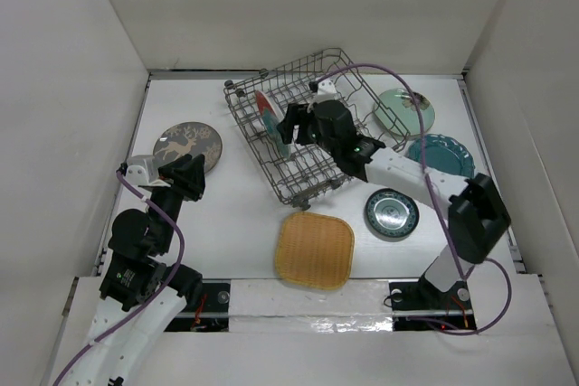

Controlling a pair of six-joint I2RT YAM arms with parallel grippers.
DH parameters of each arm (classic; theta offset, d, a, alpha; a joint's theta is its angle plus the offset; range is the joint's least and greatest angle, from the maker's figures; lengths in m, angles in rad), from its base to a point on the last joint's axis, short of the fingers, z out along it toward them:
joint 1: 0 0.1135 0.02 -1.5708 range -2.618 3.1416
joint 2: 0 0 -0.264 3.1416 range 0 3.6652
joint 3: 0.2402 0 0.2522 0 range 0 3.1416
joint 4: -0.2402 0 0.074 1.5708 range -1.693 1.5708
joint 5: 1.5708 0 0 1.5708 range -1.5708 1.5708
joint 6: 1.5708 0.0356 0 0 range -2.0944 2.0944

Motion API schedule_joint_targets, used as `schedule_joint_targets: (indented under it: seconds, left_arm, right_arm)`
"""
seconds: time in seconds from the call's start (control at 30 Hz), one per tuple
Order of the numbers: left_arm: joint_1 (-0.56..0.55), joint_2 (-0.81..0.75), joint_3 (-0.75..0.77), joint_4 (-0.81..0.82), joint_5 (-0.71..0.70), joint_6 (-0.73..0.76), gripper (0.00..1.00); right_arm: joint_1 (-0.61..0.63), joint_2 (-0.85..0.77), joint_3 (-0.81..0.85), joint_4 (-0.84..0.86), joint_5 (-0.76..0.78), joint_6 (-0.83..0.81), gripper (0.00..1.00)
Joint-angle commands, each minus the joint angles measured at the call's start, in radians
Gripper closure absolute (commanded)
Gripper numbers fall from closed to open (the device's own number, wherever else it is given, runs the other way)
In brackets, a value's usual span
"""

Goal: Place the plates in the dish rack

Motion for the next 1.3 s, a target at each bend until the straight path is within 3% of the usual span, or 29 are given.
schedule_joint_targets:
  seconds: [0.0,0.1,0.13,0.17,0.2,0.23,0.33,0.4,0.47,0.53,0.63,0.9,1.27]
  left_arm:
    - [0.003,0.009,-0.006,0.037,0.011,0.002,0.69]
    - [0.003,0.001,-0.006,0.036,0.009,0.001,0.68]
    - [0.003,-0.001,-0.006,0.037,0.011,0.001,0.69]
    - [0.003,-0.001,-0.006,0.037,0.012,0.001,0.69]
    - [0.003,-0.004,-0.006,0.036,0.014,0.001,0.69]
    - [0.003,-0.005,-0.006,0.037,0.017,0.001,0.7]
    - [0.003,-0.008,-0.006,0.039,0.023,0.001,0.8]
    - [0.003,-0.007,-0.006,0.039,0.024,-0.002,0.92]
    - [0.003,-0.005,-0.003,0.036,0.026,-0.002,1.0]
    - [0.003,-0.007,0.001,0.033,0.027,-0.002,1.0]
    - [0.003,-0.02,-0.003,0.031,0.029,-0.004,1.0]
    - [0.003,-0.036,-0.004,0.032,0.034,-0.007,0.91]
    - [0.003,-0.044,-0.004,0.036,0.035,-0.004,0.87]
  right_arm:
    - [0.018,-0.178,-0.054,0.038,0.037,-0.044,0.26]
    - [0.027,-0.346,-0.189,0.041,0.045,-0.044,0.46]
    - [0.027,-0.391,-0.231,0.025,0.04,-0.037,0.73]
    - [0.027,-0.479,-0.312,0.003,0.034,-0.011,0.87]
    - [0.036,-0.521,-0.351,-0.026,0.022,0.006,0.97]
    - [0.036,-0.563,-0.391,-0.091,0.017,0.023,1.0]
    - [0.036,-0.71,-0.555,-0.284,-0.037,0.122,1.0]
    - [0.046,-0.81,-0.663,-0.372,-0.095,0.222,1.0]
    - [0.046,-0.877,-0.73,-0.465,-0.13,0.331,0.72]
    - [0.046,-0.968,-0.807,-0.538,-0.147,0.397,0.44]
    - [0.055,-1.054,-0.865,-0.61,-0.138,0.469,0.3]
    - [0.035,-0.922,-0.957,-0.49,-0.259,0.486,0.3]
    - [-0.043,-0.687,-1.037,-0.184,-0.365,0.457,0.54]
